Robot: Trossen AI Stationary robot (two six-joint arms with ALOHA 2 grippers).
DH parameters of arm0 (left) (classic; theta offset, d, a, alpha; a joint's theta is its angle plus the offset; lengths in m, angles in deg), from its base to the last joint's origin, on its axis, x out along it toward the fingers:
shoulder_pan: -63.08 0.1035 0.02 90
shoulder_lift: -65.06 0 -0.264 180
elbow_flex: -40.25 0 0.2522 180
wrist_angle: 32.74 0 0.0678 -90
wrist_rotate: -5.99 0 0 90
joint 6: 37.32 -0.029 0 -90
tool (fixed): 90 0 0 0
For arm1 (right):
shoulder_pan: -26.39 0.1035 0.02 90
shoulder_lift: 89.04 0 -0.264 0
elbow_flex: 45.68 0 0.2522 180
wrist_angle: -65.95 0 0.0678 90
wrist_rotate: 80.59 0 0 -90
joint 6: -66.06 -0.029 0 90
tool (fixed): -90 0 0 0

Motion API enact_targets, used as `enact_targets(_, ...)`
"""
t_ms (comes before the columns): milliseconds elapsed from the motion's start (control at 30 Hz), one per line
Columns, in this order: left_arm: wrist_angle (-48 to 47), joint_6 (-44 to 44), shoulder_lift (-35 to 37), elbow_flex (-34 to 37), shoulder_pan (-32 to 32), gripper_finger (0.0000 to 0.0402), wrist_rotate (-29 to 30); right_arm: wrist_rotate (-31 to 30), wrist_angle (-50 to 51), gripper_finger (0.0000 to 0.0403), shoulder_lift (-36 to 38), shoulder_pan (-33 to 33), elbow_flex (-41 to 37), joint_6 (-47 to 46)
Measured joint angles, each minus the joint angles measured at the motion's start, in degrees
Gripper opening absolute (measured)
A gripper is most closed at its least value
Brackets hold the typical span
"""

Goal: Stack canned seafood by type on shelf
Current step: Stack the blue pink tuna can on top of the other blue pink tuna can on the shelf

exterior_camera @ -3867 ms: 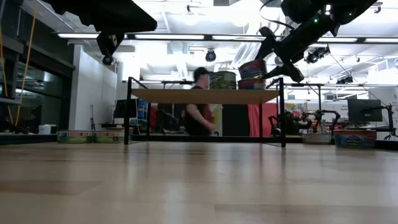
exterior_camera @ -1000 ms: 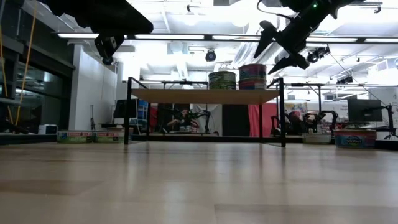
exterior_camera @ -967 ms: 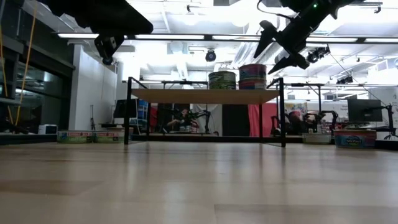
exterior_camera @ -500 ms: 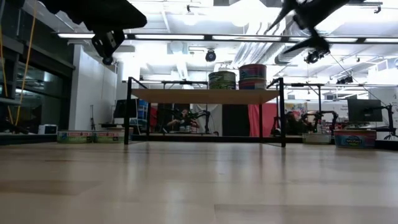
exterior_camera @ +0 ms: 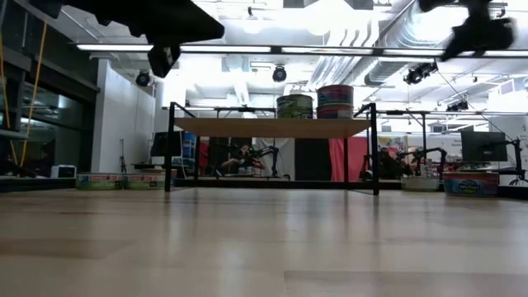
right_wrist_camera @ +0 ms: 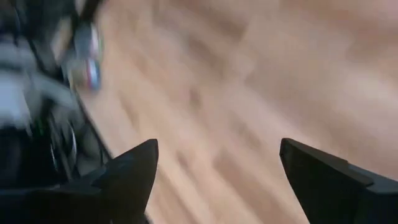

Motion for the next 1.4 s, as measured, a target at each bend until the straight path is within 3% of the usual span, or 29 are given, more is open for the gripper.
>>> enact_targets(67,0.4,0.0,0.0,0.0,0.4,0.0,0.0,2.1,0.1,0.0327,-3.1,4.2,0.0,-0.6)
enact_targets(233,0.4,0.0,0.0,0.0,1.1,0.0,0.0,5.7,-5.9,0.0327,-10.1,9.6,0.0,-14.5)
enact_targets(500,0.3,0.0,0.0,0.0,1.1,0.0,-0.1,7.1,-11.8,0.0327,-20.6,10.5,0.0,-17.2)
enact_targets(800,0.2,-0.1,0.0,0.0,1.1,0.0,-6.1,30.3,-12.0,0.0327,-28.8,12.4,0.0,-20.5)
enact_targets(1033,0.1,-2.2,0.0,0.0,1.1,0.0,-6.6,33.9,-13.0,0.0317,-28.5,17.0,0.0,-21.9)
enact_targets(1167,0.1,-3.1,0.0,0.0,1.1,0.0,-6.6,33.1,-6.9,0.025,-28.5,19.0,0.0,-23.8)
enact_targets(1333,0.2,-3.1,0.0,0.0,1.1,0.0,-6.6,27.4,-2.5,0.0051,-28.2,19.0,0.0,-24.3)
enact_targets(1400,1.3,-3.1,0.0,0.0,1.1,0.0,-6.6,25.1,-1.8,0.0019,-28.3,19.0,0.0,-22.7)
